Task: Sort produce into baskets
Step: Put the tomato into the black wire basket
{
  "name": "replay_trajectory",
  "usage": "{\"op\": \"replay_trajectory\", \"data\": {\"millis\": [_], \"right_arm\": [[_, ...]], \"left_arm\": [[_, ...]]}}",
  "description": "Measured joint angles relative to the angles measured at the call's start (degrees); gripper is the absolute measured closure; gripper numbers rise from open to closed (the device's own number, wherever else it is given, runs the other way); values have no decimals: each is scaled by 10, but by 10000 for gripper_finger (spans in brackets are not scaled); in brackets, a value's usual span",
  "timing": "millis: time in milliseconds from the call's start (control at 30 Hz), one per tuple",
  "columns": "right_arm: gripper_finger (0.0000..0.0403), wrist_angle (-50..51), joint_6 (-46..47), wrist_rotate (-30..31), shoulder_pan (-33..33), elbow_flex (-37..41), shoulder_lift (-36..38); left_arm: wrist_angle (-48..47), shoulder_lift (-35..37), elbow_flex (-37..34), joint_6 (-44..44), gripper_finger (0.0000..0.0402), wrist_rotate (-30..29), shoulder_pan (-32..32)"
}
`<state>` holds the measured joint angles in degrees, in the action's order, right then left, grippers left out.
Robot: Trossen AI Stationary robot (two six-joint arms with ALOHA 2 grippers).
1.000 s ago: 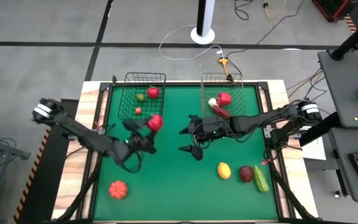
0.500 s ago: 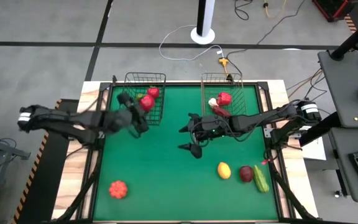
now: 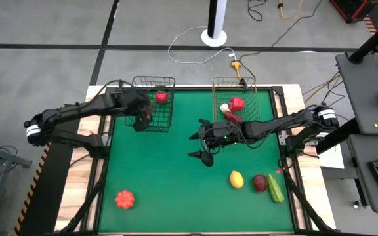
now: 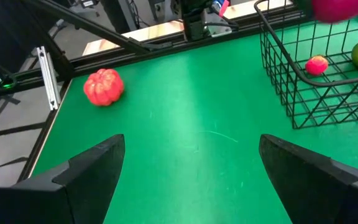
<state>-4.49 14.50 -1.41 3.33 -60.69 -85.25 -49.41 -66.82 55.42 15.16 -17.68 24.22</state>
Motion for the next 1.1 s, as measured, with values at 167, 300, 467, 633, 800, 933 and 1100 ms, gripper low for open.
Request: {"op": "replay_trajectory", "data": {"millis": [167,300,467,633,800,933,1100], "right_arm": [[39,0,-1,0,-1,0,0],[39,0,-1,0,-4,0,0],[39,0,-1,0,-4,0,0],[39,0,-6,0,-4,0,0],[39,0,-12,1,-4,0,0],[39,-1,-16,3,-4,0,0],[39,-1,-16,5,-4,0,0]], "left_arm": [[25,-49,4,81,148,26,15],[26,-91,19,142,148,21,21],[51,-128,31,183,148,6,46],[71,-153,31,212,148,57,73],[100,-169,31,197,148,58,86],[121,-182,31,188,143,63,87],[110,-203,30,174,127,62,86]]}}
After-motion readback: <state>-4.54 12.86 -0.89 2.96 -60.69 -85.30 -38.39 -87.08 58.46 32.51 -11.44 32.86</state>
